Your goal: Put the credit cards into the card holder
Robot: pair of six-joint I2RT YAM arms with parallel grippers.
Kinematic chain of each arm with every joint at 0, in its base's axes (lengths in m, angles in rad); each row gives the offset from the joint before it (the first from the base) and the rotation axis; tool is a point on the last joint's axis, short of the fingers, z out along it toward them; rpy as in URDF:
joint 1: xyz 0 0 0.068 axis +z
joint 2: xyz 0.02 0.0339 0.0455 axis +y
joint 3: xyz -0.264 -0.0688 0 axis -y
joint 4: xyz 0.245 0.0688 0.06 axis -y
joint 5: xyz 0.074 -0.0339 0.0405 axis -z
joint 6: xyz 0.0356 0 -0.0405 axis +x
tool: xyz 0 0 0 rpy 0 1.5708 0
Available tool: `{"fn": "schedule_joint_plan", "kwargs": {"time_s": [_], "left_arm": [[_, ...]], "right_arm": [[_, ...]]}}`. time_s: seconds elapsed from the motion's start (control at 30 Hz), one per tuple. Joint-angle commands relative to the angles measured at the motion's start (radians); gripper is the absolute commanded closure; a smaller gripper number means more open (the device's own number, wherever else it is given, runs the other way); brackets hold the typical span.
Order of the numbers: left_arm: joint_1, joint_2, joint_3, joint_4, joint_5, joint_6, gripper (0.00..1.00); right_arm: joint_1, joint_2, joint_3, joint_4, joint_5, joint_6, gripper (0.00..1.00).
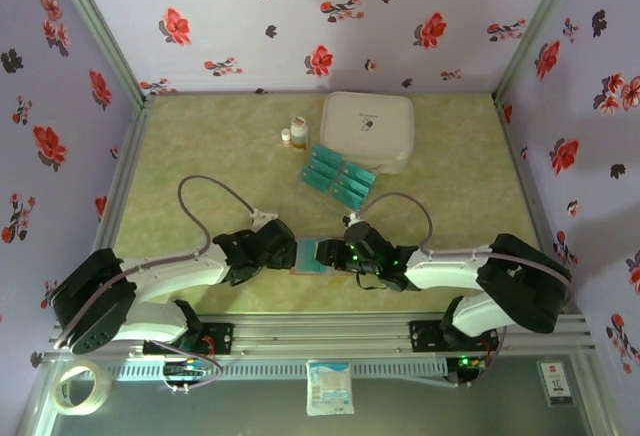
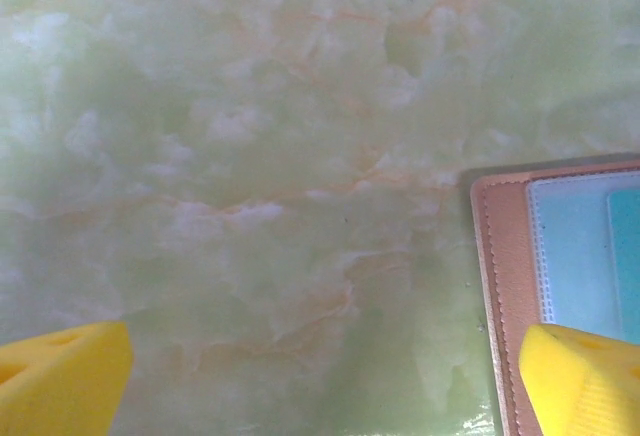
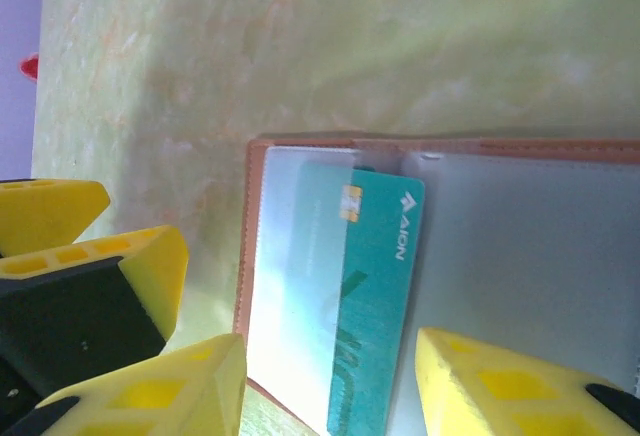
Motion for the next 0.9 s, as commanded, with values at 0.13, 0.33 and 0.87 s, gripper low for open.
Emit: {"fn": "schedule_joint_plan", "kwargs": {"time_s": [0.13, 0.33, 0.87], "left_arm": [[0.020, -0.029, -0.035, -0.056, -0.020, -0.018, 0.00], [0.028, 0.027, -0.026, -0.041, -0.020, 0.001, 0.00], [0.038, 0.107, 0.012, -0.021, -0.025, 0.043, 0.00]], "right_arm": [[-0.010, -0.034, 0.161, -0.389, 0.096, -0.144, 0.75], [-0.012, 0.064, 0.268, -0.494, 0.084, -0.215, 1.00], [-0.013, 0.191, 0.325, -0.492, 0.081, -0.227, 1.00]]}}
